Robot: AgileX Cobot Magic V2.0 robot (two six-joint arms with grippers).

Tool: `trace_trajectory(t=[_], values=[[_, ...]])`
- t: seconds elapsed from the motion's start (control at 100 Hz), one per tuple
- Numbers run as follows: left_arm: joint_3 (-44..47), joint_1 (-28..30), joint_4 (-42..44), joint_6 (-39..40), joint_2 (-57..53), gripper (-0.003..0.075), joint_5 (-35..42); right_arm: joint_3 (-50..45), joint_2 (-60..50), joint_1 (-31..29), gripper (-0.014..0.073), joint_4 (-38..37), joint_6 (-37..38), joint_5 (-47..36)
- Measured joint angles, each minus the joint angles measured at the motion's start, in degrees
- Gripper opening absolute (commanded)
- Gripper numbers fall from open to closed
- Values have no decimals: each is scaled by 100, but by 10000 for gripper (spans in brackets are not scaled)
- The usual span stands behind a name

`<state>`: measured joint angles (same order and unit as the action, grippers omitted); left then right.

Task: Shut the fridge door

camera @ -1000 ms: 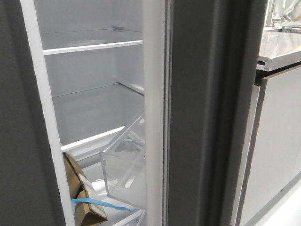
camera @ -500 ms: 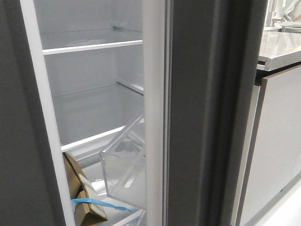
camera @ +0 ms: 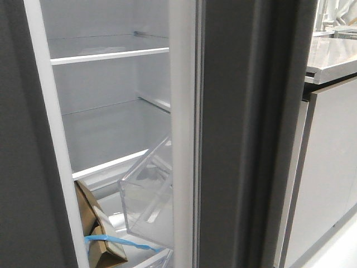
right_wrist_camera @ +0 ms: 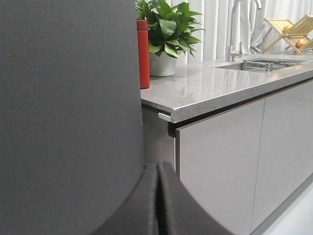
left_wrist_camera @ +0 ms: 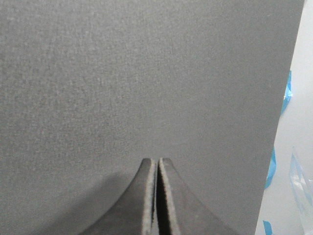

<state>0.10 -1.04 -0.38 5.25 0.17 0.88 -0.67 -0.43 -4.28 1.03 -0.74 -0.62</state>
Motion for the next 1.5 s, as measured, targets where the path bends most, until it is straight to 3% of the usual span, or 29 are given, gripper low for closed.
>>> trace_trajectory(t=[0.63, 0.89, 1.25, 1.5], values=[[0, 0, 0, 0, 0, -20, 0, 146, 0, 0, -76, 0, 0, 108], [0, 0, 0, 0, 0, -21, 0, 1632, 826, 0, -76, 0, 0, 873], [0, 0, 0, 0, 0, -21, 0, 3502, 2011, 0, -76, 0, 0, 1007], [0, 0, 0, 0, 0, -21, 0, 4391, 3051, 804, -76, 0, 0, 1033]])
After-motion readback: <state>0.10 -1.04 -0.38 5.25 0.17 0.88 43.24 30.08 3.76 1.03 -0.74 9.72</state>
